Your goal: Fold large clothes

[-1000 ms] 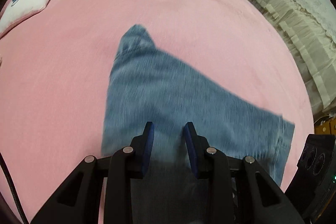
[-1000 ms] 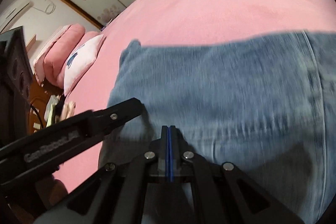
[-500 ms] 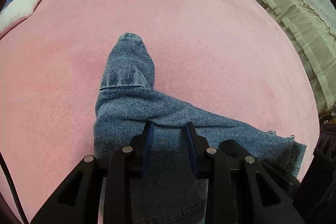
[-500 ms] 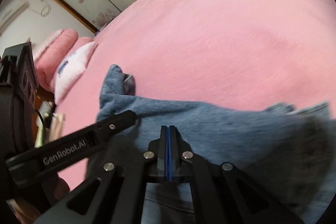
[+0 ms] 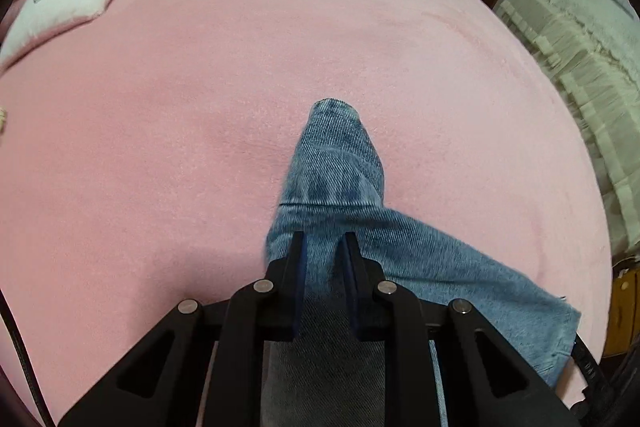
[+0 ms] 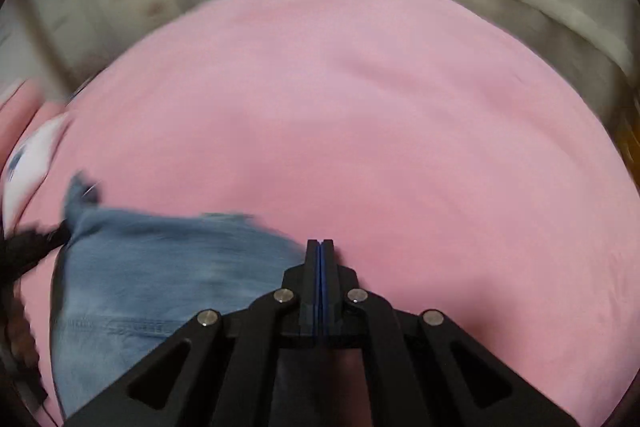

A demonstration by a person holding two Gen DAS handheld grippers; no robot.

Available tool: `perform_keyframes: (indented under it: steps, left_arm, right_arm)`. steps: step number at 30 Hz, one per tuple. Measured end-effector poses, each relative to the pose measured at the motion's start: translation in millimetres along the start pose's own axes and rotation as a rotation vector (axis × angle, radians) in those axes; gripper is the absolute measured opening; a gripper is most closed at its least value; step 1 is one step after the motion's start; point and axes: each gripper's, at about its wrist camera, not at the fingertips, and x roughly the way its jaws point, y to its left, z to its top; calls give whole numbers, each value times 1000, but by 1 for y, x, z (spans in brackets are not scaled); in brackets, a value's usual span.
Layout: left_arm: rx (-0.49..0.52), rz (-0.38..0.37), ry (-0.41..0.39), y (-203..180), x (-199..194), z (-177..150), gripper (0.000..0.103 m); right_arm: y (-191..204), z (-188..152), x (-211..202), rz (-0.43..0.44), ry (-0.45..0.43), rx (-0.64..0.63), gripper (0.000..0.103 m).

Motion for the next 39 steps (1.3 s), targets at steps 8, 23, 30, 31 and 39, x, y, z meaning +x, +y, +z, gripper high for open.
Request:
perform_keyframes:
  steps: [8, 23, 30, 31, 39]
  left_arm:
    - [48, -42, 50, -13, -52, -39, 17]
    - [39, 6, 66, -13, -64, -100, 18]
    - [31, -27, 75, 0, -72, -106, 19]
    - [30, -28, 72, 1, -76, -108, 18]
    - [21, -94, 184, -9, -106, -156, 17]
  right_arm:
    - [12, -7, -58, 153, -85, -86, 0]
    - [110, -76, -17, 280, 104, -327, 0]
    - [21, -48, -41, 84, 58, -198, 0]
    - [19, -48, -45, 93, 55, -201, 0]
    - [66, -80, -77, 350, 171, -241, 0]
